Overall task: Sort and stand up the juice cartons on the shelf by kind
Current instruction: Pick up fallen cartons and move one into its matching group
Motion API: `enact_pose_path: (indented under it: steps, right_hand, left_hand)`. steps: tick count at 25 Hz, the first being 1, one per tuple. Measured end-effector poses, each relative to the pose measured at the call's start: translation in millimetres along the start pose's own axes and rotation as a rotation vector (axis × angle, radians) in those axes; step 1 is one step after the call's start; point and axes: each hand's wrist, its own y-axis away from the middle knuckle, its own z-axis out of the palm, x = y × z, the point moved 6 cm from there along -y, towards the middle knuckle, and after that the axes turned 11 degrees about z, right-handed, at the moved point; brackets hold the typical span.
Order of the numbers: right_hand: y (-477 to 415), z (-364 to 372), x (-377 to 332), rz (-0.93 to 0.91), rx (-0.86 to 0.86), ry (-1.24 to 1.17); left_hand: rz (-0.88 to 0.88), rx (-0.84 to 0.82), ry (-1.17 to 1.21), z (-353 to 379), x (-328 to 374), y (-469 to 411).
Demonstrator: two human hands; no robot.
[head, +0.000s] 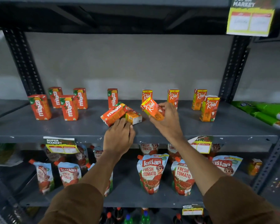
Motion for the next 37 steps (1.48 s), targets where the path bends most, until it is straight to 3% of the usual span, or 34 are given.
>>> enact_pose_path:
  steps: [7, 10, 18, 28, 37]
  right_hand:
    - [47, -62, -72, -0.295, 0.462, -0.165]
    - [60, -85, -89, -0.359, 0.549, -0.265]
    - [49, -79, -74, -0.248, 0.492, -0.263]
    - [-12, -52, 40, 0.23, 0.386, -0.121]
    - [-16, -44, 53, 0.353, 0.34, 0.045]
  left_hand:
    - [-0.024, -0.024, -0.017, 0, 1, 3]
    - [-0.047, -0.04, -0.01, 1, 0, 2]
    - [-0.063, -0.018, 0.017, -4, 3, 0]
    - [-0.053, 0.049, -0.008, 2, 4, -2]
    - [-0.056, -0.011, -0.022, 4, 6, -4]
